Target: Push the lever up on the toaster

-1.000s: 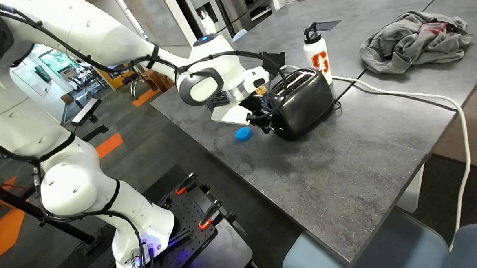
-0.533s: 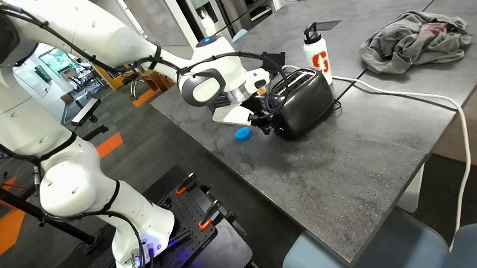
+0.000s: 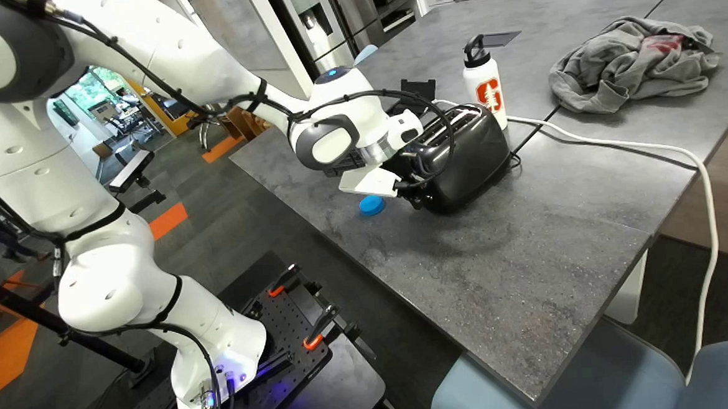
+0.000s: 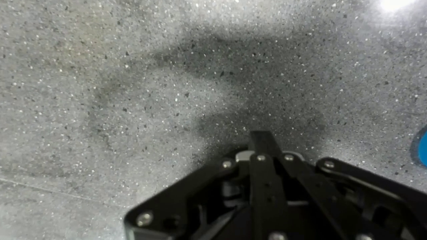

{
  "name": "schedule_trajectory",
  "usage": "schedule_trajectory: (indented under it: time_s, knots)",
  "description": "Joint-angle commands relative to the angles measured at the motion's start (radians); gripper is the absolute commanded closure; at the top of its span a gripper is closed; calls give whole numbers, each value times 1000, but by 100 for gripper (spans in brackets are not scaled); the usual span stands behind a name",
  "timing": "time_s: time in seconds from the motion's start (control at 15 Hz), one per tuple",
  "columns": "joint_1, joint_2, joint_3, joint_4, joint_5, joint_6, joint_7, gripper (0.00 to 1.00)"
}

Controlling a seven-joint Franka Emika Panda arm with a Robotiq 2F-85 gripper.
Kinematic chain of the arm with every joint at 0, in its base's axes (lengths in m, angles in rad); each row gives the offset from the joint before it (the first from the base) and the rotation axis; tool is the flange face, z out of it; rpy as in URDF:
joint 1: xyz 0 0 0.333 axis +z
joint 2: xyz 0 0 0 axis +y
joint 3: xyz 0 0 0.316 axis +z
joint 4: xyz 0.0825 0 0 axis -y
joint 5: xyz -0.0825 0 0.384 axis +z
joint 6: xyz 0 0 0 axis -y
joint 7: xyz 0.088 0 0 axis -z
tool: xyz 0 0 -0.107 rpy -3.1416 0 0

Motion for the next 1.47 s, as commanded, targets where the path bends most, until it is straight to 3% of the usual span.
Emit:
schedule_trajectory:
  time_s: [0.0,0.67,1.4]
  knots:
    - [-53,57,49,31,8,58,-25,100]
    - [-143,128,159,69,12,100,-31,100]
    - [-171,167,214,98,0,136,-24,100]
